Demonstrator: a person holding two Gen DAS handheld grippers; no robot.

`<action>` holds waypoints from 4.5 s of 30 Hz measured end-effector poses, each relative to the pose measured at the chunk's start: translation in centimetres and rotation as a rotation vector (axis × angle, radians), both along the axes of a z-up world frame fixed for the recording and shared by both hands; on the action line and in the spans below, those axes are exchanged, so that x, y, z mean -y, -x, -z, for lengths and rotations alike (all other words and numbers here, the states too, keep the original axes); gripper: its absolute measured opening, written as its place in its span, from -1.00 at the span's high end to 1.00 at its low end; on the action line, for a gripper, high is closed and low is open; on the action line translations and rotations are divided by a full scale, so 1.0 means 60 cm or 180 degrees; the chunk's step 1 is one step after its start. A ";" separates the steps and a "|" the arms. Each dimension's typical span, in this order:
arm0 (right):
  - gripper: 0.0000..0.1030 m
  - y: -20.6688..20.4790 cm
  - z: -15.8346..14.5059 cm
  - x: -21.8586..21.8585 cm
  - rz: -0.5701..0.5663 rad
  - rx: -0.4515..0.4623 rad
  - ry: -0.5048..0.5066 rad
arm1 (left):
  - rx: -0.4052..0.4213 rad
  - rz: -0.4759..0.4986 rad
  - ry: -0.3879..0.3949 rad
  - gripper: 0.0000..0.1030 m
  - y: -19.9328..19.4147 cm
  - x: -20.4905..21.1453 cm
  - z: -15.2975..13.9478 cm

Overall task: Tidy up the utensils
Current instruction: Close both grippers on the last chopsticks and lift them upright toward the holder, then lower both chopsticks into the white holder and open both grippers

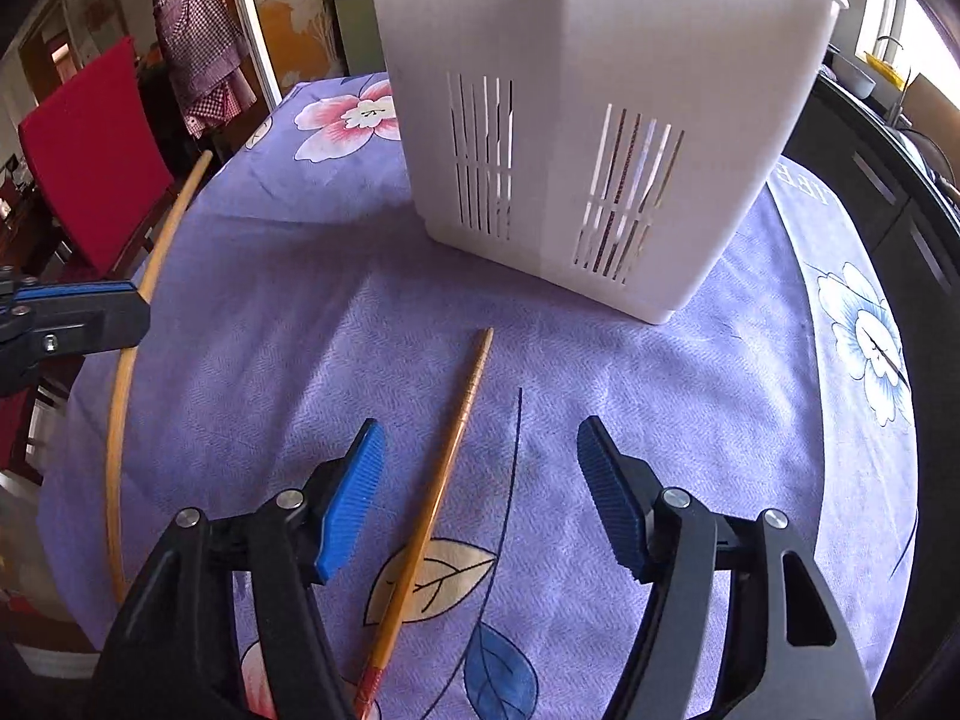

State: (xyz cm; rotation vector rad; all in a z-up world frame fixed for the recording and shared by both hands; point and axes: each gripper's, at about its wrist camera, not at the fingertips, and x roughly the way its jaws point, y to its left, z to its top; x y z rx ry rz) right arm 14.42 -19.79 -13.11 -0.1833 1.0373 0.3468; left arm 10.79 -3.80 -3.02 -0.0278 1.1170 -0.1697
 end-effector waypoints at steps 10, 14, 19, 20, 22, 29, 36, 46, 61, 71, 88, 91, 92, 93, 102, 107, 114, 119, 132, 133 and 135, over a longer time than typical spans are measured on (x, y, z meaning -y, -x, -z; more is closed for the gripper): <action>0.16 -0.006 0.013 0.005 0.0035 -0.0060 0.0001 | 0.0017 0.0064 0.0029 0.88 0.005 0.005 -0.004; 0.30 -0.006 0.013 0.013 0.0077 -0.0068 0.0022 | 0.0003 0.0066 0.0034 0.88 0.005 0.005 -0.001; 0.56 0.001 0.012 -0.001 -0.0015 -0.0052 0.0004 | 0.0001 0.0080 0.0028 0.88 0.006 0.010 0.000; 0.69 0.002 0.012 -0.003 -0.0035 -0.0057 -0.0014 | -0.0001 0.0085 0.0029 0.88 0.006 0.011 0.000; 0.77 -0.001 0.012 -0.001 -0.0023 -0.0102 -0.0095 | 0.0004 0.0096 0.0028 0.88 0.006 0.013 0.000; 0.87 -0.002 -0.014 0.045 0.0071 -0.0131 -0.0569 | 0.0020 0.0127 0.0041 0.88 0.007 0.016 -0.005; 0.87 0.036 -0.076 0.090 0.0109 0.0225 -0.0878 | 0.0071 0.0169 0.0081 0.88 0.013 0.021 -0.015; 0.87 0.128 -0.163 0.159 0.0179 0.0727 -0.1119 | 0.0232 0.0261 0.0071 0.88 0.033 0.027 -0.050; 0.87 0.195 -0.228 0.187 0.0191 0.1122 -0.1164 | 0.0536 0.0377 0.0071 0.88 0.077 0.034 -0.111; 0.87 0.205 -0.252 0.183 0.0147 0.1228 -0.1154 | 0.0702 0.0454 0.0072 0.88 0.089 0.040 -0.141; 0.87 0.175 -0.371 0.182 -0.0007 0.1557 -0.1148 | 0.1301 0.0577 0.0169 0.88 0.053 0.062 -0.296; 0.87 0.165 -0.398 0.177 -0.0026 0.1620 -0.1112 | 0.1497 0.0557 0.0188 0.88 0.035 0.068 -0.343; 0.87 0.163 -0.403 0.176 -0.0031 0.1638 -0.1099 | 0.1552 0.0548 0.0179 0.88 0.028 0.071 -0.357; 0.87 0.161 -0.409 0.173 -0.0036 0.1650 -0.1086 | 0.1608 0.0537 0.0174 0.88 0.020 0.074 -0.370; 0.87 0.140 -0.422 0.164 -0.0074 0.1647 -0.1075 | 0.1788 0.0414 0.0105 0.88 -0.066 0.099 -0.413; 0.87 0.125 -0.429 0.164 -0.0060 0.1661 -0.1086 | 0.1518 0.0364 0.0046 0.88 -0.116 0.103 -0.355; 0.87 0.116 -0.459 0.162 -0.0033 0.1766 -0.1137 | 0.1161 0.0371 0.0011 0.87 -0.149 0.098 -0.265; 0.87 0.102 -0.506 0.159 0.0029 0.1928 -0.1153 | 0.1181 0.0342 0.0056 0.58 -0.141 0.084 -0.254; 0.87 -0.055 -0.494 0.150 0.0390 0.1839 -0.1089 | 0.1338 0.0384 0.0005 0.46 -0.097 0.082 -0.256; 0.87 -0.067 -0.475 0.149 0.0402 0.1774 -0.1078 | 0.1341 0.0384 0.0003 0.44 -0.094 0.083 -0.253; 0.87 -0.081 -0.438 0.145 0.0428 0.1667 -0.1047 | 0.1346 0.0380 0.0013 0.40 -0.088 0.084 -0.247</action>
